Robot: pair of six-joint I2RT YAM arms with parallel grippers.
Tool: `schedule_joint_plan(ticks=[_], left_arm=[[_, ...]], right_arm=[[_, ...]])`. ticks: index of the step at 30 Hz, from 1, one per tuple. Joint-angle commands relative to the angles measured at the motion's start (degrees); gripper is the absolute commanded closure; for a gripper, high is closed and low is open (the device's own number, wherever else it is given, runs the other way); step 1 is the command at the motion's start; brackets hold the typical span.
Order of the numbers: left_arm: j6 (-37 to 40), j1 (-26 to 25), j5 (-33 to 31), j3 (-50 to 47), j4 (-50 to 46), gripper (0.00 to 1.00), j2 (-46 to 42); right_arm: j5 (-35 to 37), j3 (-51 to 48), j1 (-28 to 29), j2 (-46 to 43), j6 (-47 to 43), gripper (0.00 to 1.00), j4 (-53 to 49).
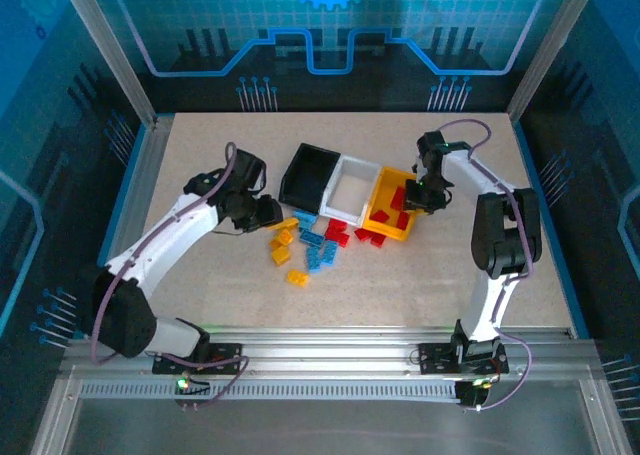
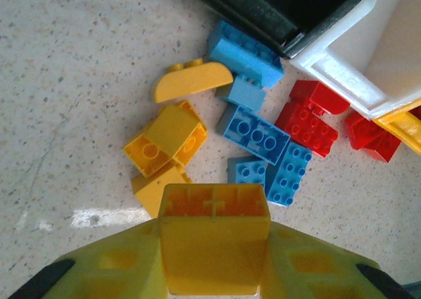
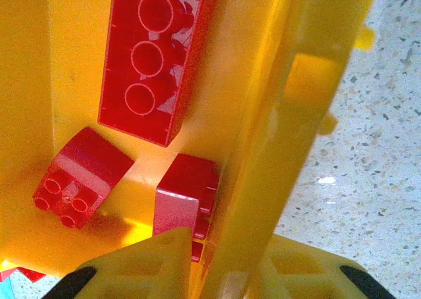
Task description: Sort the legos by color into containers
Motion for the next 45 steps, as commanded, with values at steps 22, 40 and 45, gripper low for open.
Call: schedule_joint_plan(ticks=[22,40,45], left_arm=[[9.9,0.7,-5.0,48.8,-7.2,0.56,44.7],[14.9,-1.4,-7.5,14.9,-7.3,0.31,16.1],[14.6,-1.6,-5.4,1.8,-3.6,0.31,9.8]], right_arm=[[-4.4,-9.5,8.4,-22.0,8.9,0.36,-3.7],[-7.2,-13.0,15.8,-20.6,11.5,0.34,0.9],[-7.5,-11.1,18.1,-17.8,11.1,0.34,1.3]])
